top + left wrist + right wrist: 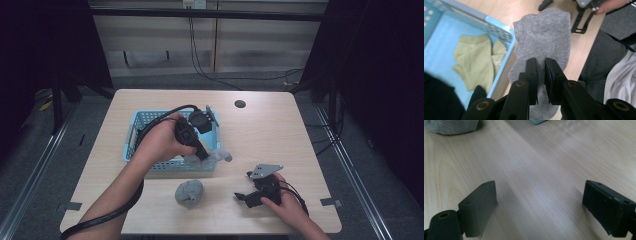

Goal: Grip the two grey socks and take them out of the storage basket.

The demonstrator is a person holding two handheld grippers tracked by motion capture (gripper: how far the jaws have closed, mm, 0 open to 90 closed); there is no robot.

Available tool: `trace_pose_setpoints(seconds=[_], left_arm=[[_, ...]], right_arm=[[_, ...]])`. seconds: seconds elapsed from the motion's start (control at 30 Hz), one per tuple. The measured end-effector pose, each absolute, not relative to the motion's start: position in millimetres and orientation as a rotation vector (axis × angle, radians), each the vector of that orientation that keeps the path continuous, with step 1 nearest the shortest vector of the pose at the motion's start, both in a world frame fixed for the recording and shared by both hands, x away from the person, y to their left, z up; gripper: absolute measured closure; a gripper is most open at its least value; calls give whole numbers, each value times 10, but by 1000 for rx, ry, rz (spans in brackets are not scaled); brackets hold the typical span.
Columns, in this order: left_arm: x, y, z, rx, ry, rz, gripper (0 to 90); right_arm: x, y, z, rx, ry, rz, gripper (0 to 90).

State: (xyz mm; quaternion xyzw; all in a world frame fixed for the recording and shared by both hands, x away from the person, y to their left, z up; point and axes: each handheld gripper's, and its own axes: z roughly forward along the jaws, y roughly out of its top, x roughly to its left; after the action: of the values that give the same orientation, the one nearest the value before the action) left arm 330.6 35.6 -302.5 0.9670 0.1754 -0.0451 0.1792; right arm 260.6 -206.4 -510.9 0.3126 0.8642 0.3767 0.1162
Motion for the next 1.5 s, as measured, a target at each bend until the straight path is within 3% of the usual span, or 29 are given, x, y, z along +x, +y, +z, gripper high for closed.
trace_pose_setpoints(seconds=[0.77,1.5], left_arm=[[3056,117,-3644,2776,374,-234,807],[3135,205,-4049,2844,401,-211,798]], right_arm=[[2607,-2064,-5110,913,2529,1103,118],[2602,-2062,-5109,922,2532,1102,118]])
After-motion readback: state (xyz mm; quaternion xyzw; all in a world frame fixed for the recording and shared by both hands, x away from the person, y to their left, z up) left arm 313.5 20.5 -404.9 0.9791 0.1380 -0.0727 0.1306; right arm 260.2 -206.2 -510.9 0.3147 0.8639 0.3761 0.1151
